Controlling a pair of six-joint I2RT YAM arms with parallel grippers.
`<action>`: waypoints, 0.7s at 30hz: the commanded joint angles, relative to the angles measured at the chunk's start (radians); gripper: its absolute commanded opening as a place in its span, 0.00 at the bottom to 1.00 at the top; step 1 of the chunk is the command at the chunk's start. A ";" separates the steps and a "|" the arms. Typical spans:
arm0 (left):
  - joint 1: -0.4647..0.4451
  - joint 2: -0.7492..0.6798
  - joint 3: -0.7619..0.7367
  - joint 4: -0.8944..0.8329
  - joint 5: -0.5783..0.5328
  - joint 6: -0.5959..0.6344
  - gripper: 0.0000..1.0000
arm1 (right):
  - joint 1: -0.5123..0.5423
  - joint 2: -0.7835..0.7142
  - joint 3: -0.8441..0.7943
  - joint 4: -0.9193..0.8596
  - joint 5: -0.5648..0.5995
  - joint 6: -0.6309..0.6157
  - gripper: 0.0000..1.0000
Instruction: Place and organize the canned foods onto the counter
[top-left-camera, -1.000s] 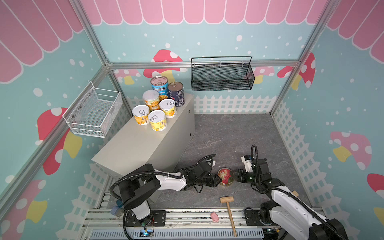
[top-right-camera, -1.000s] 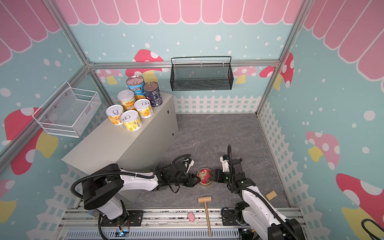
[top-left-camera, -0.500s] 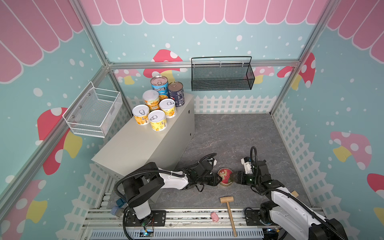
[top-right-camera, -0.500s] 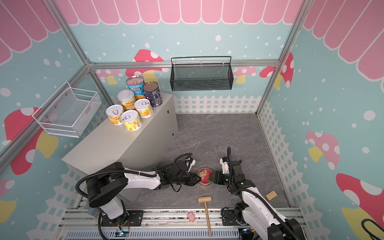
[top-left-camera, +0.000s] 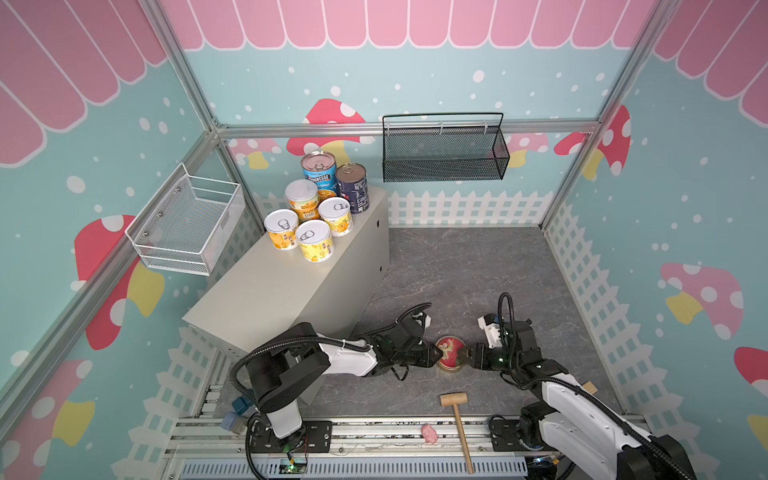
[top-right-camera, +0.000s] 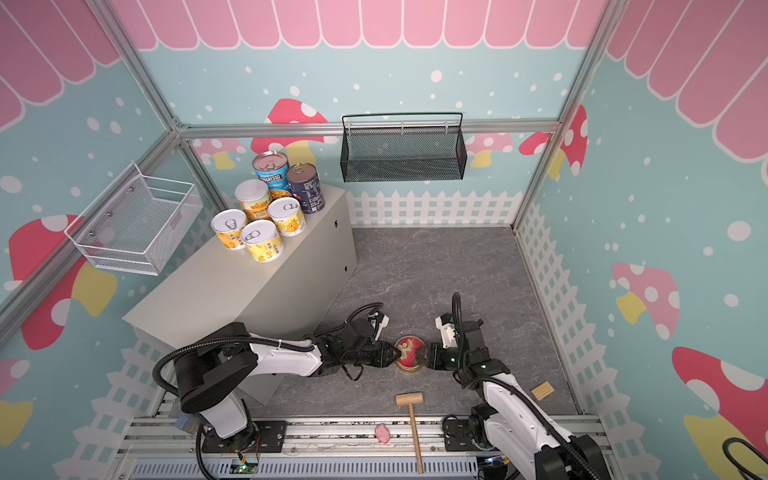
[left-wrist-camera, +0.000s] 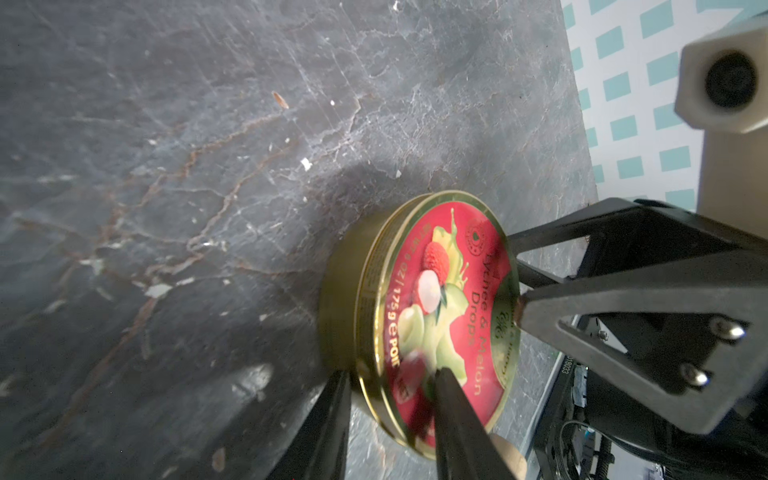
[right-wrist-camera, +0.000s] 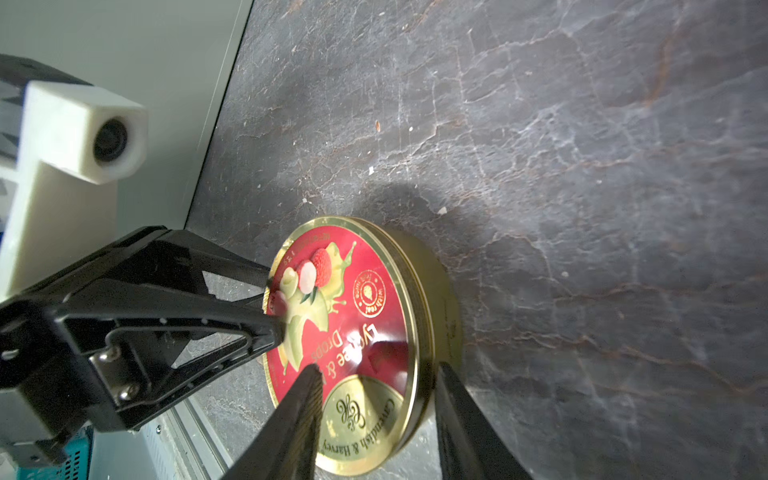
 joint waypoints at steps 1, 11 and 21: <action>0.013 0.029 0.016 -0.069 -0.040 -0.011 0.33 | 0.009 0.006 -0.004 0.046 -0.064 -0.004 0.45; 0.015 0.037 0.028 -0.137 -0.075 -0.019 0.19 | 0.010 -0.038 0.008 0.052 -0.088 0.012 0.45; 0.017 0.053 0.037 -0.188 -0.096 -0.029 0.18 | 0.010 -0.082 0.019 0.037 -0.098 0.019 0.45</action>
